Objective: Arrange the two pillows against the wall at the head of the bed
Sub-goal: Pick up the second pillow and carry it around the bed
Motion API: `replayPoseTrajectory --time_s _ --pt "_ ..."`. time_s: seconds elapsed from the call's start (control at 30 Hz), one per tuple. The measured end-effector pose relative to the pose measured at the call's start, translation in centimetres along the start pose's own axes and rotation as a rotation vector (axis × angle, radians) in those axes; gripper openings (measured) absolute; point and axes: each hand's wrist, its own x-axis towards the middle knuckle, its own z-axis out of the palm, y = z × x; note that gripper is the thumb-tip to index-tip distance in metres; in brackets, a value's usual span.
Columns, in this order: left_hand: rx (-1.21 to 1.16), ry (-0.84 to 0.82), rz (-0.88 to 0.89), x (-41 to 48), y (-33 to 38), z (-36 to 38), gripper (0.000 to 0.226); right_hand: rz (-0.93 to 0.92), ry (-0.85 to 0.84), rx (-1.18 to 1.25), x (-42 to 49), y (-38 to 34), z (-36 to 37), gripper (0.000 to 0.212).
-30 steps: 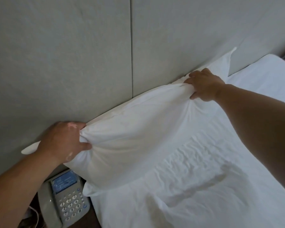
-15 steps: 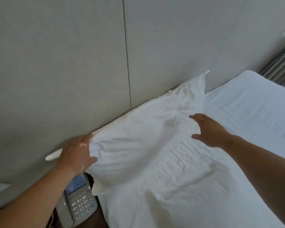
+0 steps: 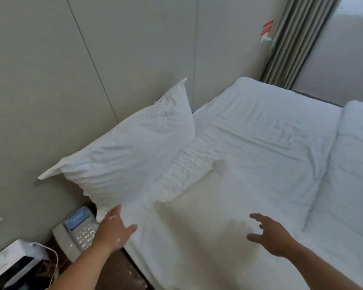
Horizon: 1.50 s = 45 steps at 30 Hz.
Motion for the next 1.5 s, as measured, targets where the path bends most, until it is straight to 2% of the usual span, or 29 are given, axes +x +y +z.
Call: replayPoseTrajectory --time_s 0.2,0.43,0.5,0.57,0.63,0.8,0.93,1.07,1.17,1.3,1.33,1.4,1.5 --pt "-0.027 -0.294 0.024 -6.0 4.7 9.4 0.097 0.104 0.044 0.089 -7.4 7.8 4.4 0.074" --pt "-0.237 -0.531 -0.098 -10.0 9.3 17.5 0.083 0.129 0.143 0.062 -9.9 11.0 5.7 0.068" --pt "-0.324 -0.571 -0.146 -10.6 10.5 19.4 0.097 0.125 0.152 0.019 -9.3 11.5 5.5 0.069" --pt "-0.422 -0.575 -0.206 -10.5 11.2 21.7 0.123 0.133 0.146 -0.045 -8.2 11.9 5.2 0.072" --pt "-0.506 -0.576 -0.28 -9.7 11.7 24.4 0.132 0.156 0.142 -0.105 -6.6 12.0 4.6 0.076" --pt "-0.665 -0.582 -0.472 -7.0 12.4 30.4 0.108 0.237 0.142 -0.129 -1.0 12.2 2.4 0.089" --pt "-0.868 -0.604 -0.497 -6.3 11.9 34.0 0.093 0.311 0.085 -0.07 4.5 12.6 0.4 0.104" --pt "-1.063 -0.565 -0.502 -6.5 12.7 34.8 0.103 0.37 0.009 0.007 9.8 14.6 -0.9 0.13" --pt "-1.172 -0.532 -0.498 -6.6 12.9 35.6 0.116 0.372 -0.068 0.038 12.9 16.1 -1.5 0.128" --pt "-1.236 -0.516 -0.544 -6.6 12.4 36.9 0.118 0.435 -0.136 0.148 15.4 18.8 -0.9 0.133" --pt "-1.258 -0.523 -0.565 -6.5 12.4 37.0 0.118 0.439 -0.141 0.169 15.5 19.0 -0.6 0.126" --pt "-1.286 -0.528 -0.601 -6.4 12.7 37.0 0.117 0.418 -0.168 0.217 15.0 18.2 -0.1 0.09" --pt "-1.309 -0.533 -0.633 -6.5 13.2 36.2 0.118 0.394 -0.181 0.266 13.7 17.1 -0.3 0.08"
